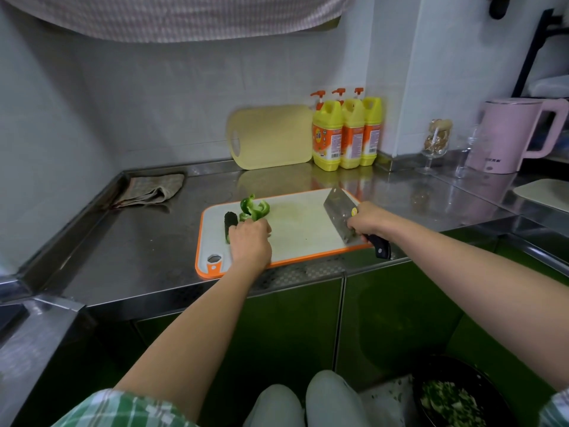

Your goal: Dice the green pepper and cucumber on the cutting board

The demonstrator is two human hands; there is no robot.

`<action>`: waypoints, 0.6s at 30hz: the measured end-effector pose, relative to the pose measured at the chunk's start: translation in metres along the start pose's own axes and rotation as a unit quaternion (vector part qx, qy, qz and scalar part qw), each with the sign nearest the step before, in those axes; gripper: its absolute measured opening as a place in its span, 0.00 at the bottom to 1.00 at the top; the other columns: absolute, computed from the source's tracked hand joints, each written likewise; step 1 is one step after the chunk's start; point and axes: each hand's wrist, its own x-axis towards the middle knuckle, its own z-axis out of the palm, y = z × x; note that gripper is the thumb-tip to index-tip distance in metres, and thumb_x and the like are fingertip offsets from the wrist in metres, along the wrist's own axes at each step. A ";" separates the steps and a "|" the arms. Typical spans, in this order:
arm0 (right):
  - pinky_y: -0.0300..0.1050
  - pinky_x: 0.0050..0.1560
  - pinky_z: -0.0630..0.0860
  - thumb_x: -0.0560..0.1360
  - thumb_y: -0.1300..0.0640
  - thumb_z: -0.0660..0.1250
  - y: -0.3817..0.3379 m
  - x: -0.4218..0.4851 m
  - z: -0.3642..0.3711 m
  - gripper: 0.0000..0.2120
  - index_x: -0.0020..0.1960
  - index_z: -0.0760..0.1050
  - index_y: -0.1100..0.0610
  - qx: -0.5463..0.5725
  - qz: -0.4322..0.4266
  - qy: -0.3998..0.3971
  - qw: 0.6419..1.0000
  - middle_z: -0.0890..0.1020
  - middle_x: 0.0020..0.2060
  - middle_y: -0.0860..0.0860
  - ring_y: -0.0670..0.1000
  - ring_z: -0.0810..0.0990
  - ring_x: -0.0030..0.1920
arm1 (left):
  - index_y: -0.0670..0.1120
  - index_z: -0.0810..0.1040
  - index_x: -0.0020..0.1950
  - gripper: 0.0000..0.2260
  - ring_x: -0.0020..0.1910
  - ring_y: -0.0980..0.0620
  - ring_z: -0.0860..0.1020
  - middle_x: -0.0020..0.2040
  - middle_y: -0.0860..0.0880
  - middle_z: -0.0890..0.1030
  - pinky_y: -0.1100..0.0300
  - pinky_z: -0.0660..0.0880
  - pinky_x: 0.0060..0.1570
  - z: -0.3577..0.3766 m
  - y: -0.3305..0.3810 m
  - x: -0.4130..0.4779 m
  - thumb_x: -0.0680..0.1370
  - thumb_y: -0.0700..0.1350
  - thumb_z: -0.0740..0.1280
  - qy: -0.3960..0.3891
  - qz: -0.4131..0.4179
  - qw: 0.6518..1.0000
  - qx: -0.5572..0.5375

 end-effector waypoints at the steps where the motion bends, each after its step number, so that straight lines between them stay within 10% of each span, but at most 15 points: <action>1: 0.41 0.26 0.69 0.79 0.65 0.58 0.000 0.001 0.001 0.04 0.53 0.68 0.64 0.022 -0.006 0.003 1.000 0.73 0.33 0.57 0.51 0.71 0.26 | 0.50 0.79 0.59 0.12 0.56 0.44 0.74 0.55 0.45 0.80 0.52 0.66 0.54 0.001 0.001 0.001 0.78 0.39 0.63 0.008 0.005 1.000 -0.004; 7: 0.46 0.34 0.72 0.78 0.51 0.58 -0.024 -0.012 0.017 0.12 0.39 0.68 0.57 0.062 -0.127 0.032 0.989 0.74 0.29 0.54 0.55 0.75 0.29 | 0.44 0.80 0.52 0.11 0.43 0.47 0.80 0.45 0.47 0.83 0.53 0.76 0.46 -0.005 0.027 0.009 0.81 0.49 0.61 0.006 0.020 0.953 -0.303; 11: 0.49 0.43 0.74 0.77 0.54 0.61 -0.042 -0.023 0.030 0.07 0.51 0.70 0.58 -0.101 -0.163 0.052 0.980 0.78 0.42 0.54 0.57 0.78 0.44 | 0.43 0.75 0.52 0.20 0.33 0.49 0.78 0.37 0.47 0.80 0.55 0.75 0.38 -0.027 0.067 0.010 0.83 0.57 0.53 -0.156 -0.110 0.803 -0.565; 14: 0.48 0.43 0.72 0.77 0.57 0.62 -0.041 -0.027 0.036 0.12 0.59 0.71 0.59 -0.137 -0.220 0.056 0.964 0.80 0.51 0.57 0.59 0.78 0.50 | 0.43 0.76 0.53 0.13 0.37 0.50 0.78 0.45 0.43 0.80 0.56 0.77 0.38 -0.025 0.080 0.019 0.83 0.48 0.56 -0.189 -0.179 0.734 -0.627; 18: 0.46 0.42 0.67 0.79 0.55 0.58 -0.031 -0.021 0.024 0.11 0.46 0.76 0.58 -0.016 -0.246 0.001 0.969 0.79 0.44 0.54 0.55 0.75 0.46 | 0.40 0.75 0.46 0.10 0.30 0.50 0.77 0.38 0.42 0.78 0.64 0.75 0.23 -0.018 0.079 0.022 0.80 0.34 0.55 -0.155 -0.223 0.710 -0.650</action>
